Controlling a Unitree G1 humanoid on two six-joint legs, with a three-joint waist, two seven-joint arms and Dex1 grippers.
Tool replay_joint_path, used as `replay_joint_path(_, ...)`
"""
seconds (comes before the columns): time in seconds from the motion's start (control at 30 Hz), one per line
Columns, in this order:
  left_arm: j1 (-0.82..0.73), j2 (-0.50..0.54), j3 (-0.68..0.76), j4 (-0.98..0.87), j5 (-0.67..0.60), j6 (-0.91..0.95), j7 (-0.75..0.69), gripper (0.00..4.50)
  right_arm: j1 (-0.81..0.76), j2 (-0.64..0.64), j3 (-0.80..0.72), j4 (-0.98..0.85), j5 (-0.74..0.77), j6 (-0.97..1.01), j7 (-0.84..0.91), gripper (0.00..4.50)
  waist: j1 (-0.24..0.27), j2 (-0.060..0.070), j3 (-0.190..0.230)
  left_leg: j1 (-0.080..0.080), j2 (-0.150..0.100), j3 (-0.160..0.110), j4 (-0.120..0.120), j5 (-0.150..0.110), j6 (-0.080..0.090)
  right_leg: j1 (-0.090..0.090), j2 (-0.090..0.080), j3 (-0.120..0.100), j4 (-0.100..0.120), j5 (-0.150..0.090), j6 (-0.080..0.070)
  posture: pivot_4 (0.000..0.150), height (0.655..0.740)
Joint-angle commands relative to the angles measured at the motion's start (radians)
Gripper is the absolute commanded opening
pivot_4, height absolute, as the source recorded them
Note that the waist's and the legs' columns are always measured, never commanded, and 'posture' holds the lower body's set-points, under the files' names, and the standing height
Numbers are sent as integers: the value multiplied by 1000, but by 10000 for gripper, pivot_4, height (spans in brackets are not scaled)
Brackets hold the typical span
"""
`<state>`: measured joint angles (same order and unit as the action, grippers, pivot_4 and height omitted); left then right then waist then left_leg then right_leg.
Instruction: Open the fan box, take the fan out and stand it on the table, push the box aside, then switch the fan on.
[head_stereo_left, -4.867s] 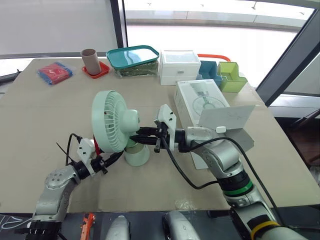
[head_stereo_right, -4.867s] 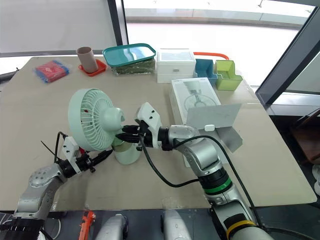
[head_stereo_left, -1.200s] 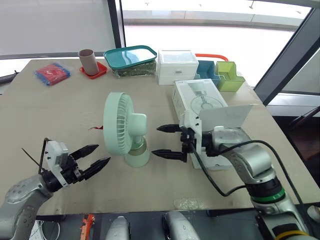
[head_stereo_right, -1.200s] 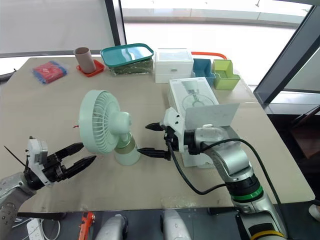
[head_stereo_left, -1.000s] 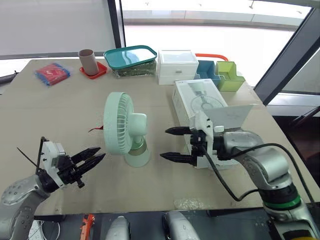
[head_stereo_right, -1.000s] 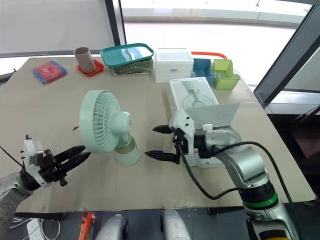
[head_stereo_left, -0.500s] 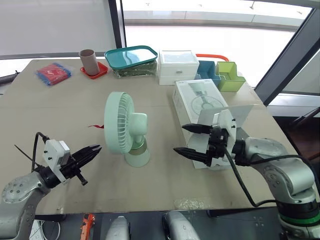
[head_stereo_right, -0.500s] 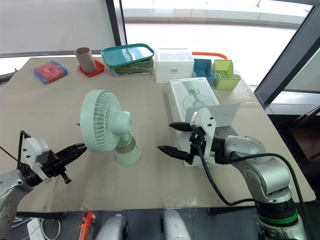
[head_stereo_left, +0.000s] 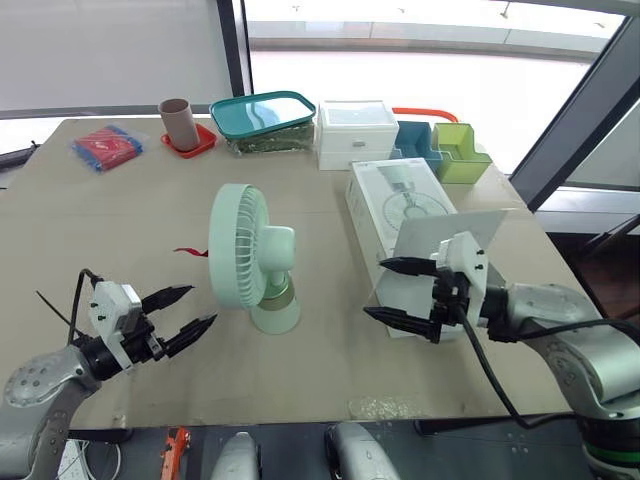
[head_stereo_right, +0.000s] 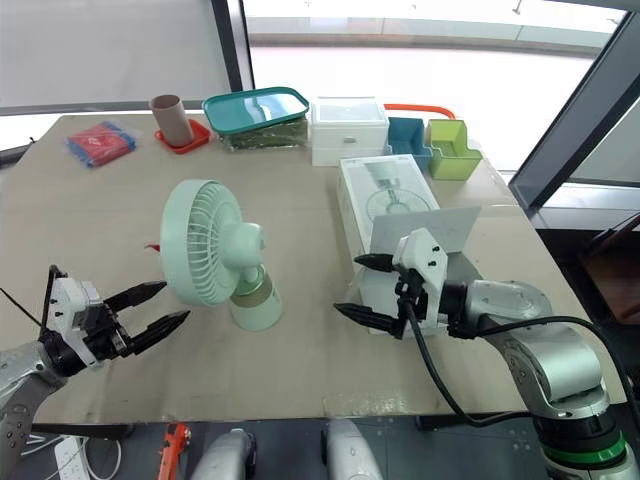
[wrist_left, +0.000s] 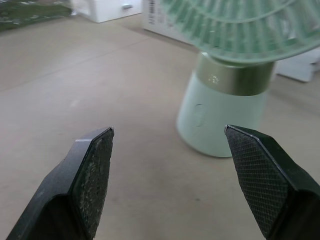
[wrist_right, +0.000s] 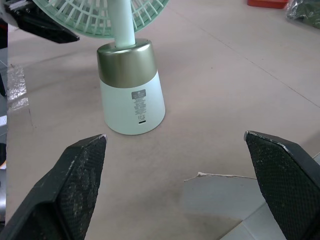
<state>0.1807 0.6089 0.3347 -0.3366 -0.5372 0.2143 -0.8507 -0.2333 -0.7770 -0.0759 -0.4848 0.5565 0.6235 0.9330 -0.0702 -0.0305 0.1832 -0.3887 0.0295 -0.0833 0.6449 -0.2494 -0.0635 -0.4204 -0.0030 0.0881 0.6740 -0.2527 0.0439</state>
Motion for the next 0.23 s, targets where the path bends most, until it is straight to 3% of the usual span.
replay_joint_path(0.03,43,22,85,-63,-60,21,-4,40246,0,-14,-19,-36,20,-23,17,45000,-2,0,0,0,0,0,0,0,0,0,0,0,0,0,0,1500,7400)
replay_joint_path(0.23,75,42,89,-85,-62,37,-18,40246,24,-9,6,-42,19,-52,37,45000,1,0,0,0,0,0,0,0,0,0,0,0,0,0,1,1500,7400)
